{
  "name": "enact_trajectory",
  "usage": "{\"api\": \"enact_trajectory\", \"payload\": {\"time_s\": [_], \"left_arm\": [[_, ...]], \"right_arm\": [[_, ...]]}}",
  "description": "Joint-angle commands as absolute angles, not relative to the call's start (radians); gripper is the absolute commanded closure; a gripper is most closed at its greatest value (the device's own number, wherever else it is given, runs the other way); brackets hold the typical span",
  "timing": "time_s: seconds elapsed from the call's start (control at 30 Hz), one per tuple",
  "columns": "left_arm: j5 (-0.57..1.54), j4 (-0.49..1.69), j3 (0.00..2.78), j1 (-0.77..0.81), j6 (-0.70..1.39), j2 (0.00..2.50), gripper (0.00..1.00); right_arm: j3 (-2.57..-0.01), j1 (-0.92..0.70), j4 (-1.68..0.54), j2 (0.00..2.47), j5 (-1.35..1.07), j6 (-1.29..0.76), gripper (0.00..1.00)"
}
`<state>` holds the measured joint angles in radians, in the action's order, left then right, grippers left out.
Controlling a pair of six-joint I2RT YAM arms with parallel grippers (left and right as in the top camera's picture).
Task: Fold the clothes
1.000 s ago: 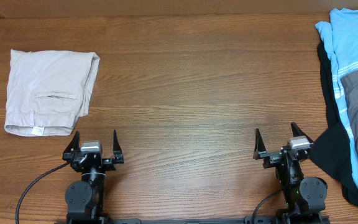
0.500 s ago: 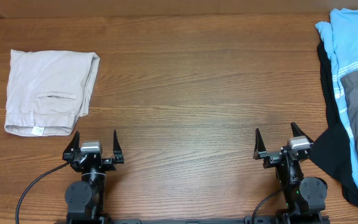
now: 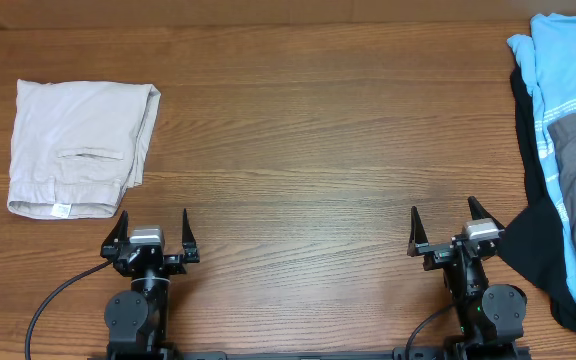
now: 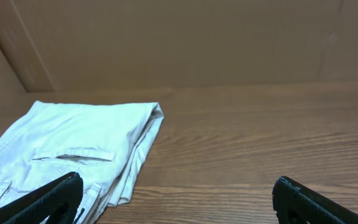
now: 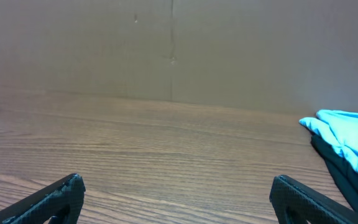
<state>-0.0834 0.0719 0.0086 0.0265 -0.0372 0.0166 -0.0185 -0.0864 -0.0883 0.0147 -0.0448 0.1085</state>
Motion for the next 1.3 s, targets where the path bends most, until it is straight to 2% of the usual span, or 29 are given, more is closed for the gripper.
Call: {"api": "enact_trajectory", "payload": {"time_s": [0.0,0.93,1.1,1.27], "left_arm": [[-0.086,0.070,0.005,0.027,-0.061,0.004,0.00],[-0.086,0.070,0.005,0.027,-0.060,0.004,0.00],[-0.086,0.070,0.005,0.027,-0.060,0.004,0.00],[-0.086,0.070,0.005,0.027,-0.061,0.004,0.00]], "right_arm": [[-0.008,-0.083,-0.081,0.004,-0.046,0.112,0.00],[-0.008,-0.083,-0.070,0.004,-0.047,0.092,0.00],[-0.033,-0.083,-0.039,0.004,-0.046,-0.089,0.00],[-0.148,-0.083,-0.171,0.004,-0.047,-0.213,0.00]]}}
